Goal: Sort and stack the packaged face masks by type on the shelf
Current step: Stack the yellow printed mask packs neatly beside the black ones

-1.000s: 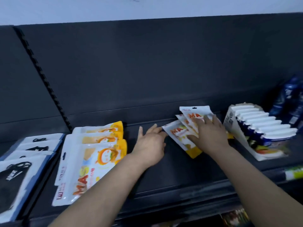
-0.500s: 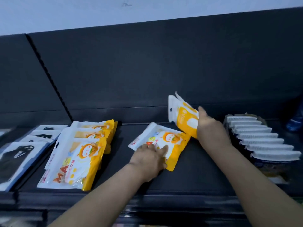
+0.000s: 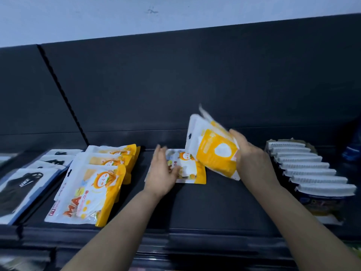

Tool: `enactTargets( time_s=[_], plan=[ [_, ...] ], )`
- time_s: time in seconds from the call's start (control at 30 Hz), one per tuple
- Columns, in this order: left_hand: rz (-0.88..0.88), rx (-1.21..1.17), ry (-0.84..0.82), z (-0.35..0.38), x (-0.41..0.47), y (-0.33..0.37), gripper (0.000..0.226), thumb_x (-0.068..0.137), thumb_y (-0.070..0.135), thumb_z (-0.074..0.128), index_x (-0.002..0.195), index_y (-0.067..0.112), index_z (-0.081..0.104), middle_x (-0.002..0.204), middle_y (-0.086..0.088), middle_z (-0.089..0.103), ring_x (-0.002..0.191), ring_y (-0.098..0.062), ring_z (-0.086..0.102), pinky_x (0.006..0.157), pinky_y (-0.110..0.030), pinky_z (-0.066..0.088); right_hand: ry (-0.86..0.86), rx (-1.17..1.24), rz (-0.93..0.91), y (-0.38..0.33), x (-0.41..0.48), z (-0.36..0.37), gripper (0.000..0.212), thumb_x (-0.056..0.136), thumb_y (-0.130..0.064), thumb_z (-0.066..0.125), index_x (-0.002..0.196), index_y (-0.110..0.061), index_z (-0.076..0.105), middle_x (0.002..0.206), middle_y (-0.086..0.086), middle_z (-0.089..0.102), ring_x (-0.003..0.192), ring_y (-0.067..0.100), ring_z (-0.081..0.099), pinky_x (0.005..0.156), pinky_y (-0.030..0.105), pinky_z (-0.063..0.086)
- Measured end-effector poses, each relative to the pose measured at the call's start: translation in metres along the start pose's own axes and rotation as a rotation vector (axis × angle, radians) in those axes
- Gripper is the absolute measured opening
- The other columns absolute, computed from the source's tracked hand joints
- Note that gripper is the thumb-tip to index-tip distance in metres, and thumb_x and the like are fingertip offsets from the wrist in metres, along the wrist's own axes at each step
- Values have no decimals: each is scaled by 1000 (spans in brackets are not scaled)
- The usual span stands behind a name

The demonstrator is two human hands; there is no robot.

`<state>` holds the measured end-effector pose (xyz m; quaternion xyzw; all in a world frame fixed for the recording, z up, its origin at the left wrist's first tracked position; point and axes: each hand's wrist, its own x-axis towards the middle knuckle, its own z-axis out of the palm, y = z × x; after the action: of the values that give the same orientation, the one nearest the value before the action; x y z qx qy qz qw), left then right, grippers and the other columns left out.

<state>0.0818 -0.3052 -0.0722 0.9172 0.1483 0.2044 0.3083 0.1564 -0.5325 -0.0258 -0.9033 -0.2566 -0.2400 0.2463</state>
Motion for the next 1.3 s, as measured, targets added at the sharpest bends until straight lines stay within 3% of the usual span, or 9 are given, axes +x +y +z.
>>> enactTargets(
  time_s=[0.13, 0.33, 0.53, 0.7, 0.83, 0.9, 1.0, 1.17, 1.3],
  plan=[
    [304, 134, 80, -25, -4, 7, 101, 78, 44, 72, 153, 21, 8, 161, 2, 8, 147, -12, 8, 118, -29, 15, -487, 239, -14, -15, -17, -7, 35, 100, -31, 41, 134, -33, 50, 119, -6, 66, 99, 7, 62, 86, 32, 47],
    [433, 582, -6, -21, -15, 10, 77, 69, 53, 71, 135, 22, 44, 150, -3, 36, 139, -23, 31, 115, -48, 23, -534, 249, 201, -22, -11, -4, 34, 100, -23, 33, 108, -25, 66, 105, 3, 69, 94, 21, 62, 82, 36, 48],
    [632, 550, 9, 1, -28, 15, 73, 69, 36, 71, 133, 16, 43, 143, -10, 44, 124, -29, 46, 105, -47, 40, -185, 111, 318, -18, -8, -2, 26, 96, -7, 34, 106, -15, 56, 85, 11, 63, 76, 29, 58, 61, 36, 44],
    [685, 560, -266, 2, -28, 14, 49, 91, 10, 44, 140, 18, 47, 144, -7, 49, 125, -31, 53, 106, -38, 40, -87, 87, 319, -11, -9, 0, 27, 95, -3, 34, 110, -15, 54, 84, 16, 64, 77, 36, 59, 63, 35, 44],
    [615, 615, -47, -26, -31, 1, 56, 79, 13, 36, 127, 21, 64, 121, -6, 68, 99, -30, 70, 81, -36, 59, -18, 150, 341, -14, -11, -3, 34, 95, -3, 34, 121, -14, 52, 95, 22, 65, 86, 41, 58, 69, 38, 43],
    [525, 652, -52, -38, -38, -13, 54, 83, 14, 40, 134, 23, 57, 131, -6, 62, 111, -31, 65, 90, -37, 55, -11, 180, 344, -23, -17, -1, 36, 96, -3, 33, 125, -15, 51, 94, 23, 64, 83, 41, 58, 65, 36, 41],
    [309, 552, -371, -43, -47, -34, 59, 83, 13, 50, 139, 28, 40, 151, 1, 39, 133, -25, 44, 103, -35, 44, -23, 189, 331, -32, -23, 10, 36, 95, -2, 33, 124, -12, 52, 91, 23, 64, 81, 40, 59, 64, 36, 43],
    [347, 593, -431, -39, -40, -34, 59, 92, 42, 46, 145, 38, 23, 161, -1, 8, 147, -31, 10, 117, -56, 13, 7, 242, 311, -35, -30, 23, 33, 98, -6, 35, 124, -10, 54, 94, 20, 66, 81, 35, 60, 64, 33, 42],
    [295, 477, -526, -26, -24, -39, 49, 98, 32, 41, 145, 37, 28, 160, -1, 16, 147, -29, 15, 116, -53, 19, 136, 413, 323, -42, -33, 19, 31, 101, -16, 35, 124, -17, 56, 95, 10, 66, 81, 26, 59, 67, 26, 36]
  ],
)
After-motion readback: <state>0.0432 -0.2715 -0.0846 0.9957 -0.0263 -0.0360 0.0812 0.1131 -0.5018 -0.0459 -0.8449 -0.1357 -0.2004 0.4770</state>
